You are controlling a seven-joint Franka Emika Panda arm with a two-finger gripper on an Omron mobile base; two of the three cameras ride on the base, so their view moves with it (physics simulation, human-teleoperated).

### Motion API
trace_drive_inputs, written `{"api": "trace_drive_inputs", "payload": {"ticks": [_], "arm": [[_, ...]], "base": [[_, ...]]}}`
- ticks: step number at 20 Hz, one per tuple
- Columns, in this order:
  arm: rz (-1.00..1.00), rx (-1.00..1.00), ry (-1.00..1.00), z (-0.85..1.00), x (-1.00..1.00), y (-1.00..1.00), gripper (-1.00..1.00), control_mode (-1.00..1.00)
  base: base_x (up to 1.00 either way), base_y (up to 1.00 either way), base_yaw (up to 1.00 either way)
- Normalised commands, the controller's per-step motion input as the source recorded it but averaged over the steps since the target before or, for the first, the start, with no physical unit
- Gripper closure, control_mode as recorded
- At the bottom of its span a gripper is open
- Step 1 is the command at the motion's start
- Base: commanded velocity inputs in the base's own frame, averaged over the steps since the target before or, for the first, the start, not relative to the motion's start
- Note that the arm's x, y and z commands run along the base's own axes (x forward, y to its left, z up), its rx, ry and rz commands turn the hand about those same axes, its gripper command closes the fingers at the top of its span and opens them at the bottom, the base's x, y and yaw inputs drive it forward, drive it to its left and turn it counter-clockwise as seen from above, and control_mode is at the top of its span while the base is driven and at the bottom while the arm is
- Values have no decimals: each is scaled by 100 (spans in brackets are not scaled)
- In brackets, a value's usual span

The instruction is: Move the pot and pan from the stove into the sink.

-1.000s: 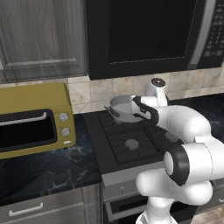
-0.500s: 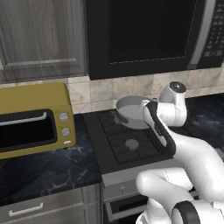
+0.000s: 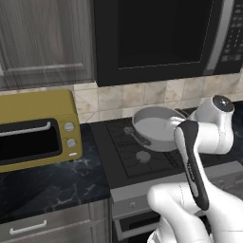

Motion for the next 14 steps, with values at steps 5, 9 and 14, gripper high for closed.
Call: {"api": "trace_drive_inputs", "payload": {"ticks": [5, 9, 14], "arm": [[10, -1, -6, 31, -100, -19, 100, -100], [10, 0, -11, 25, -99, -20, 100, -100], [8, 0, -24, 14, -82, -5, 100, -100]], "base": [[0, 0, 0], [0, 0, 0], [0, 0, 0]]}}
